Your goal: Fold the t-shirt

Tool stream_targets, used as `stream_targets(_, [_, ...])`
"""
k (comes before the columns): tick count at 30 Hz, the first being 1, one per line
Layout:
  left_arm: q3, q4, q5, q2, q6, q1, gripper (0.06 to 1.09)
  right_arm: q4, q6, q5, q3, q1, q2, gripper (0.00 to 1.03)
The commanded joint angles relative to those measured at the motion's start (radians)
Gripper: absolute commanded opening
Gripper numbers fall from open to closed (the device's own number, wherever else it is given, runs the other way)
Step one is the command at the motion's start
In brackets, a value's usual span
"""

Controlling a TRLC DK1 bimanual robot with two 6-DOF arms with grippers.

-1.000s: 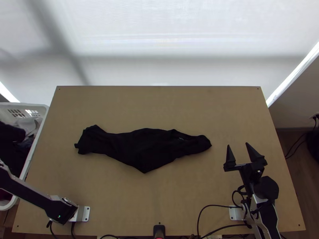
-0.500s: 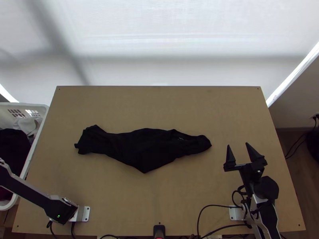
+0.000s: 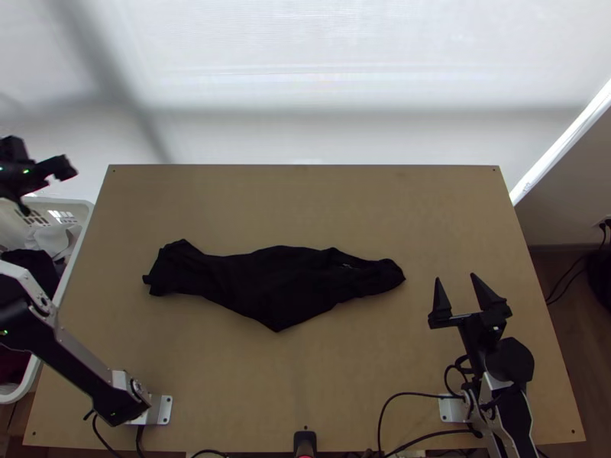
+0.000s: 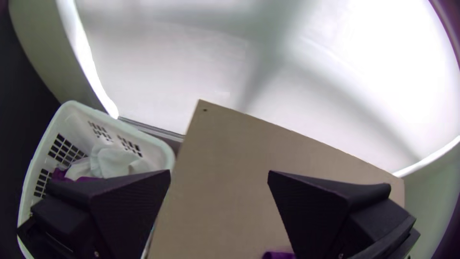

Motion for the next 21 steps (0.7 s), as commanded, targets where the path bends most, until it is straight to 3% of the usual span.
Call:
stream_targets(1, [-0.095,-0.007,0.000,-0.084,-0.067,-0.092,1.05,-0.019,0.016,0.009,-0.006,-0.004,-0.006,0.98])
stream_targets(13, [-0.355,0.070,-0.198,-0.327,-0.250,-0.547,1.05,-0.019,0.016,0.009,-0.006,-0.004,-0.006,0.98])
stream_targets(21, [-0.487,0.085,-0.244,-0.416,-0.349,-0.774,1.04,-0.019,0.016,0.009,-0.006,-0.004,-0.006,0.98])
